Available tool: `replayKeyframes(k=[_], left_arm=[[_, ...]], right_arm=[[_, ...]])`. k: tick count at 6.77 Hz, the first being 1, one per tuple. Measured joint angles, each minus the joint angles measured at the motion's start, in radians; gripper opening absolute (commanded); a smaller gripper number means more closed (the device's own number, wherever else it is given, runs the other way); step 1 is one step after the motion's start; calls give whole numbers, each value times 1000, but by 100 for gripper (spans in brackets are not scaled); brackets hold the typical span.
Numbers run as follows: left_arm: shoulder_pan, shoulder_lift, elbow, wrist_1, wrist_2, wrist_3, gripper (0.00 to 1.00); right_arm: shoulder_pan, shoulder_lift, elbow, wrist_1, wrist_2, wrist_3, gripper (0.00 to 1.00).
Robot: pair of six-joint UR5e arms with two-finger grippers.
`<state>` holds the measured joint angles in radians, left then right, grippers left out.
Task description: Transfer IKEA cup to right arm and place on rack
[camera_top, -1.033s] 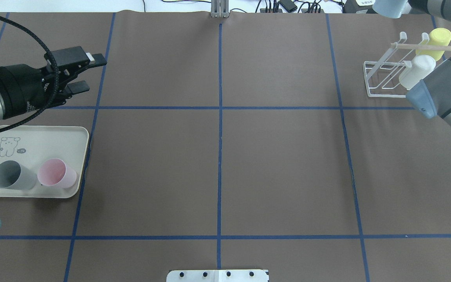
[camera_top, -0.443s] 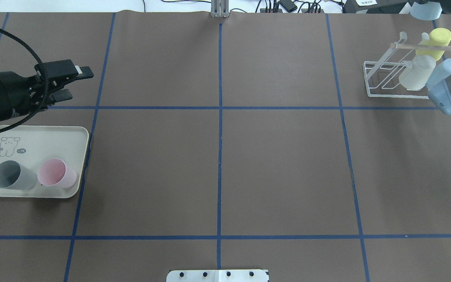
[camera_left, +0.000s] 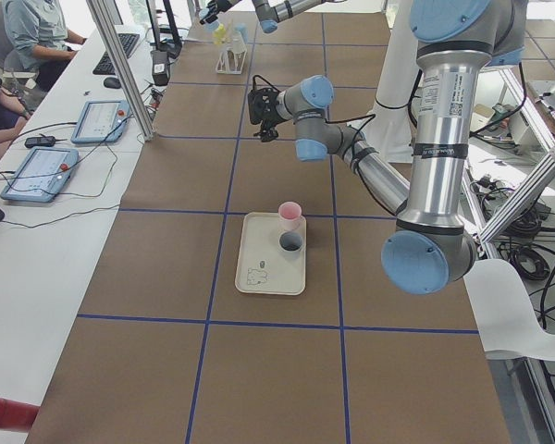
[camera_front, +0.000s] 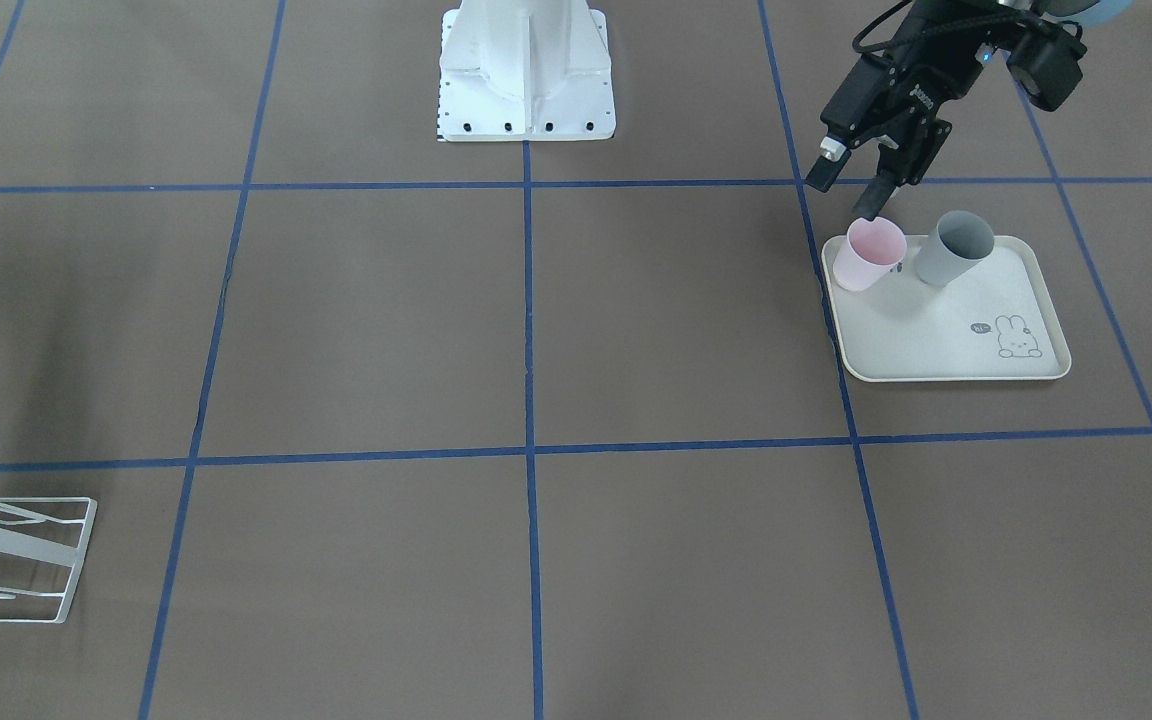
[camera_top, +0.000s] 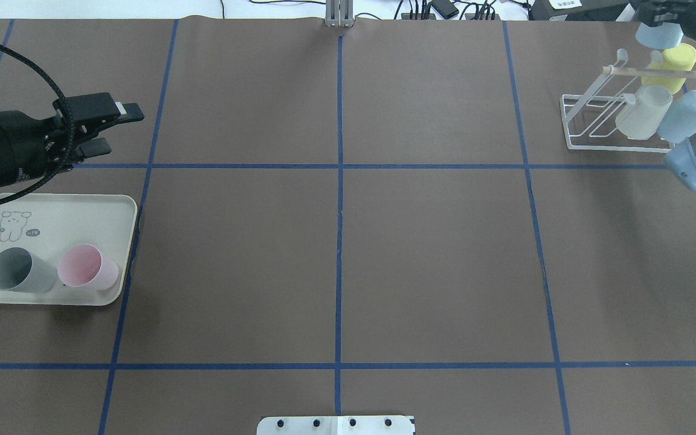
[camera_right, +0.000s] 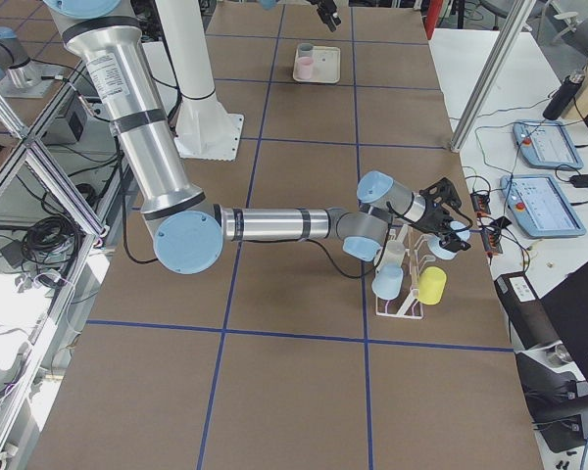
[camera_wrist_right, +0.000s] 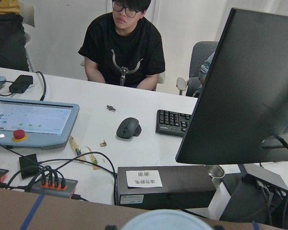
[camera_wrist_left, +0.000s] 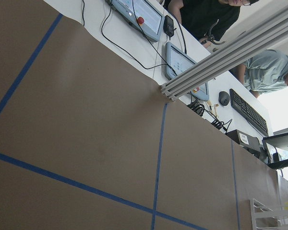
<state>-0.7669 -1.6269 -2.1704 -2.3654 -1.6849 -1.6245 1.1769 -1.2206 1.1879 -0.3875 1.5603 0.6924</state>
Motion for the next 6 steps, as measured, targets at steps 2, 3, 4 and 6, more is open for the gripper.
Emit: replayKeyframes(k=[2, 3, 4, 6], left_arm=[[0, -1, -1, -1, -15, -1, 100], [0, -1, -2, -1, -21, -2, 100], [0, -1, -2, -1, -25, -4, 100], [0, -2, 0, -2, -27, -10, 100]], right_arm=[[-19, -26, 2, 26, -3, 1, 0], [-29, -34, 2, 37, -5, 2, 0], [-40, -38, -1, 48, -7, 2, 0], [-55, -43, -4, 58, -9, 4, 0]])
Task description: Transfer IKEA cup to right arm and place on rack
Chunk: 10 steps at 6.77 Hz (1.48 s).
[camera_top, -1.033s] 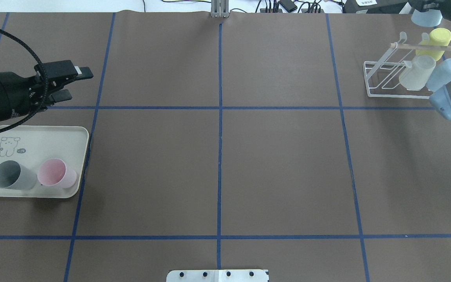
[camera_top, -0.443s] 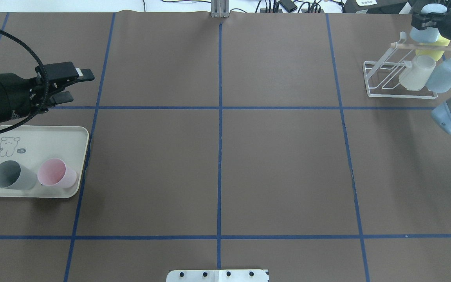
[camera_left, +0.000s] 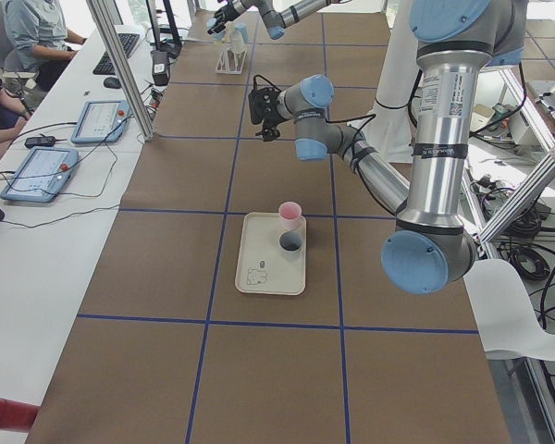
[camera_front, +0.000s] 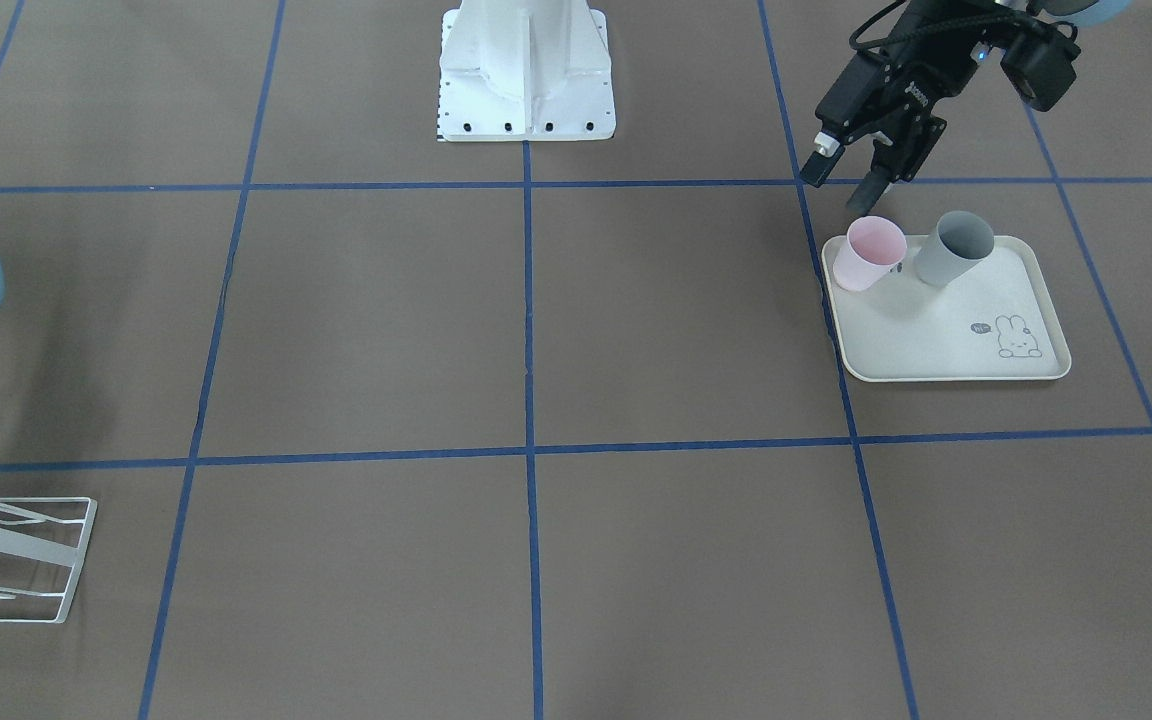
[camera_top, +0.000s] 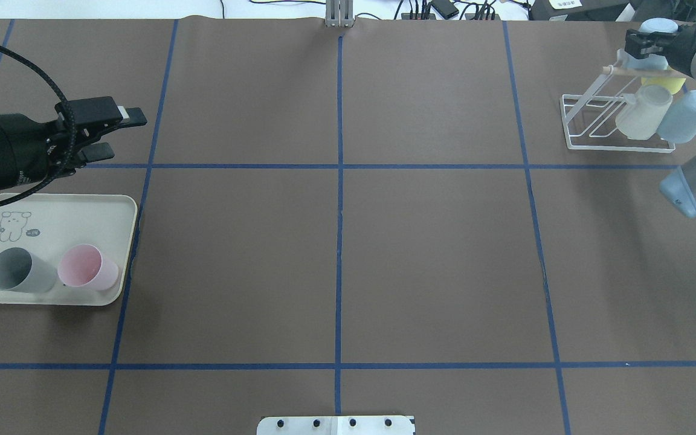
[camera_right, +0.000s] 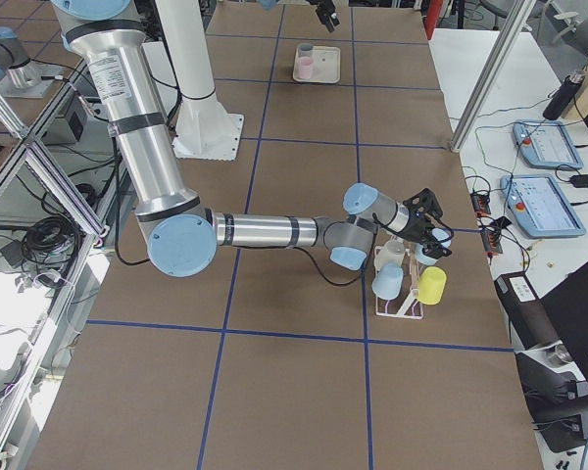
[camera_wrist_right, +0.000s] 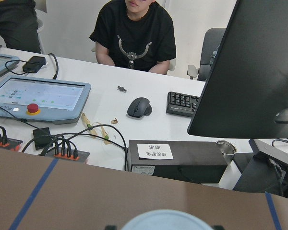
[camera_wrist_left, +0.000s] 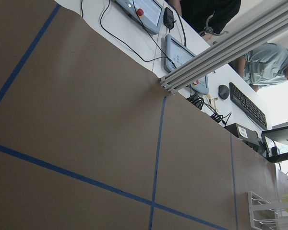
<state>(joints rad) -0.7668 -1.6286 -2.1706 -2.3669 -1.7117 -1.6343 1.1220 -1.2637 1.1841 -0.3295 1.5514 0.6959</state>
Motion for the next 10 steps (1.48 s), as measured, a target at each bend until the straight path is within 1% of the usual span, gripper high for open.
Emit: replayKeyframes(k=[4, 5, 6, 10], left_arm=[[5, -10, 5, 0, 0, -5, 100], [6, -12, 6, 0, 0, -5, 100], [6, -12, 6, 0, 0, -5, 100], [5, -12, 6, -1, -1, -3, 100]], right_arm=[[13, -24, 5, 0, 3, -2, 0], [26, -29, 7, 0, 6, -2, 47], [33, -34, 8, 0, 7, -2, 99], [36, -27, 25, 0, 0, 1, 100]])
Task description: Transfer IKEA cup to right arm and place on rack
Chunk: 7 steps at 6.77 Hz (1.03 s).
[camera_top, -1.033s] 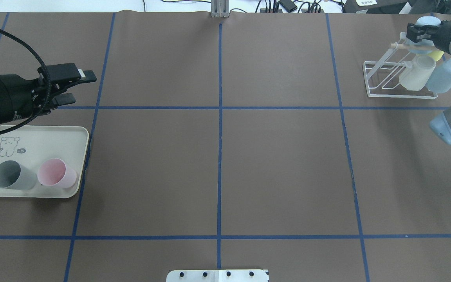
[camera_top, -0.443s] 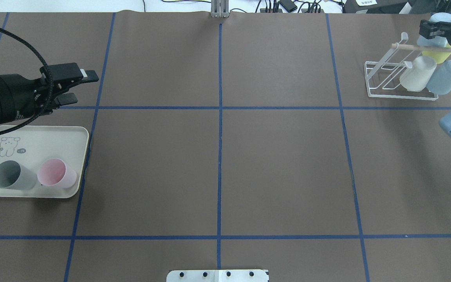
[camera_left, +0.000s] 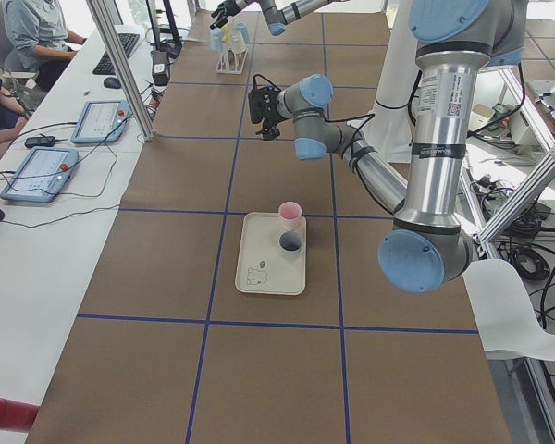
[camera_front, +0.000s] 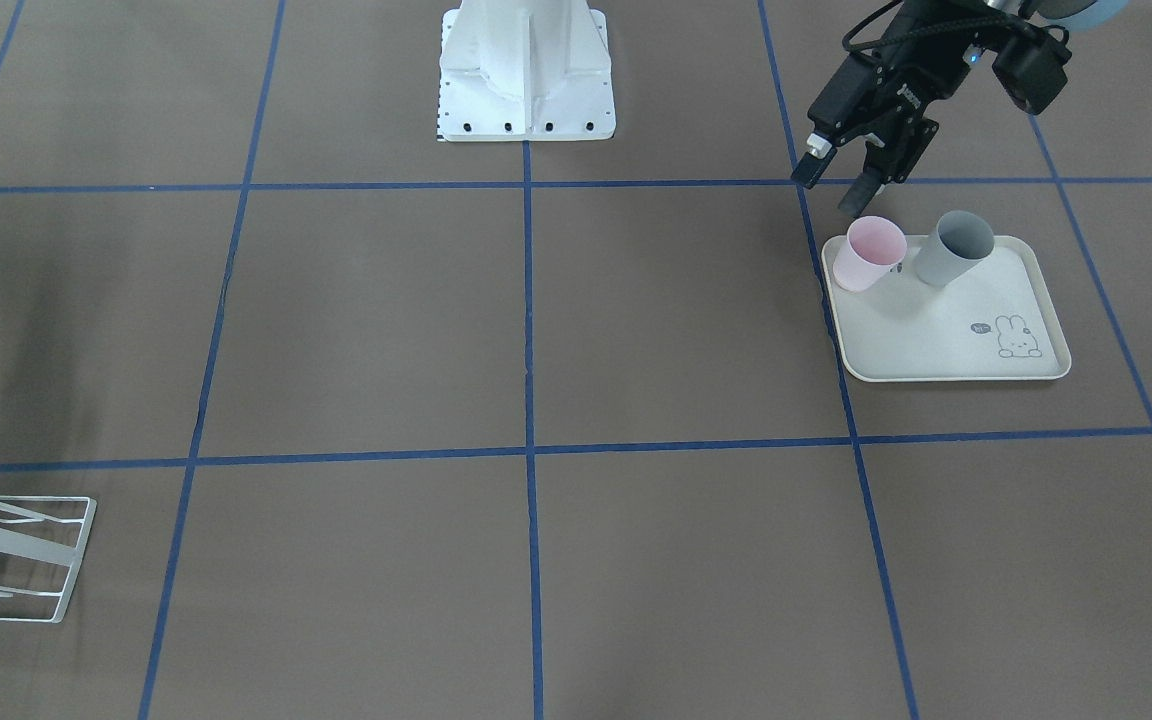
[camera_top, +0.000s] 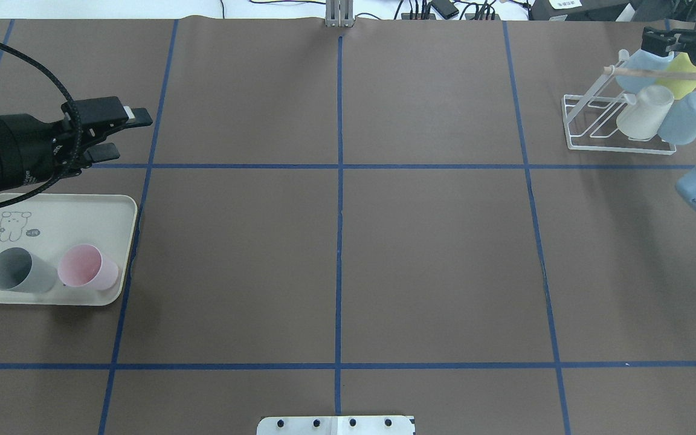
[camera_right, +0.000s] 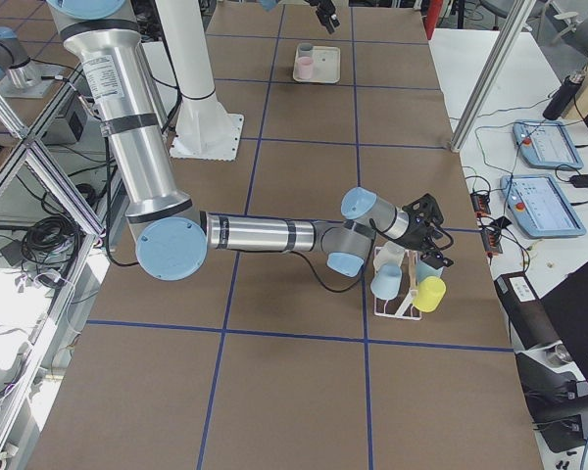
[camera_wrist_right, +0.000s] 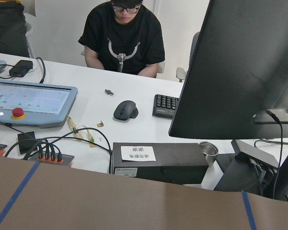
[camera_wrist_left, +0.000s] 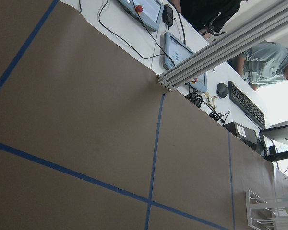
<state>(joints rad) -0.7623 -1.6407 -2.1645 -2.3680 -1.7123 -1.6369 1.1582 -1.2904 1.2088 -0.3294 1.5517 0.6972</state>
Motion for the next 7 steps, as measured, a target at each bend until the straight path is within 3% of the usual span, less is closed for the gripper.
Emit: replayKeyframes(k=[2, 4, 7], left_arm=[[-26, 18, -3, 20, -68, 49, 100], [-152, 78, -4, 130, -246, 268, 100], [-235, 271, 20, 186, -332, 714, 100]], right_arm=[[17, 0, 40, -9, 41, 3, 100], [95, -8, 121, -60, 236, 7, 100], [139, -4, 243, -154, 495, 110, 100]])
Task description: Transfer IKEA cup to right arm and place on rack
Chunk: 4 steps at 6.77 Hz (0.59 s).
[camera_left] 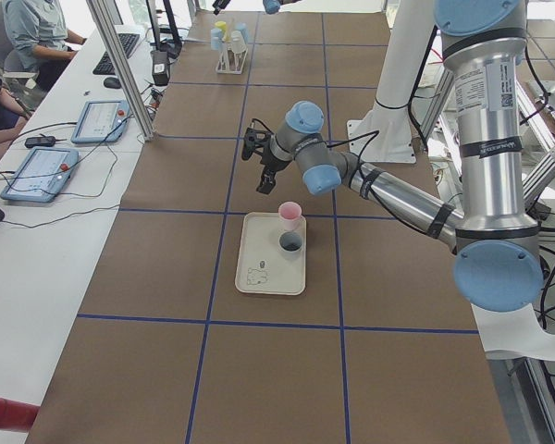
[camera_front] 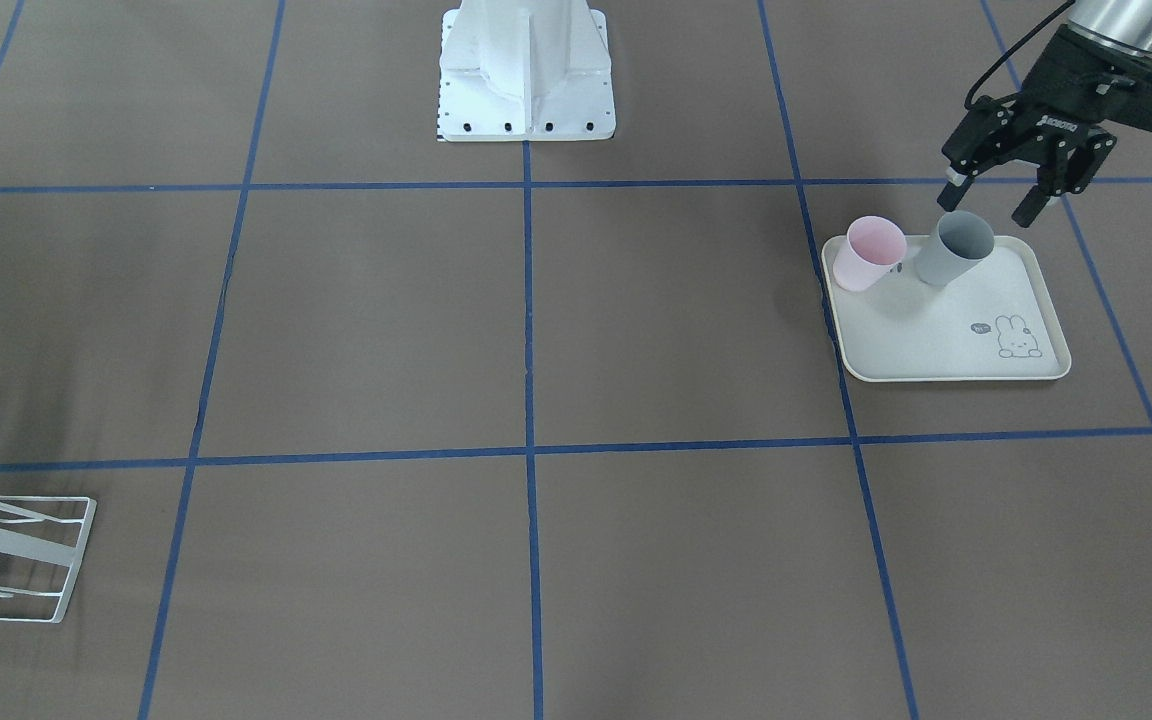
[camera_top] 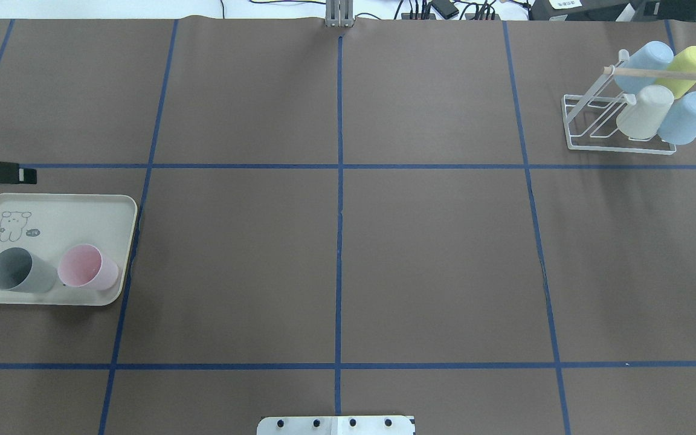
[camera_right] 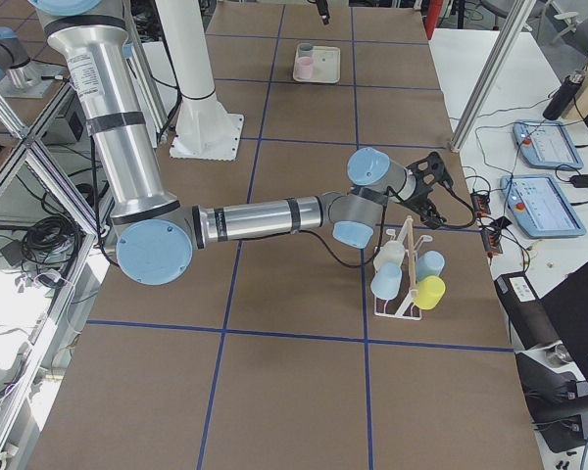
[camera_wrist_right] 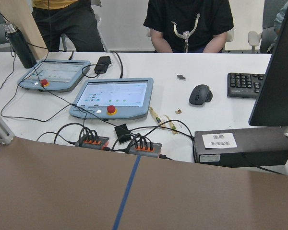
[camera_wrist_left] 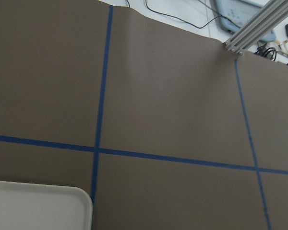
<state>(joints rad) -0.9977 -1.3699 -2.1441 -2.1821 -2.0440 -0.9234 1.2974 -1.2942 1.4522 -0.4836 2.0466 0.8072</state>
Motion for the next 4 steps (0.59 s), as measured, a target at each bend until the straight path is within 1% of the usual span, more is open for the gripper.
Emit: replayKeyframes(k=[2, 4], left_arm=[[-22, 72, 60, 2, -55, 178, 100], [-19, 79, 170, -5, -68, 246, 100]], right_arm=[[-2, 29, 28, -11, 102, 131, 100], [-6, 34, 53, -13, 140, 171, 100]])
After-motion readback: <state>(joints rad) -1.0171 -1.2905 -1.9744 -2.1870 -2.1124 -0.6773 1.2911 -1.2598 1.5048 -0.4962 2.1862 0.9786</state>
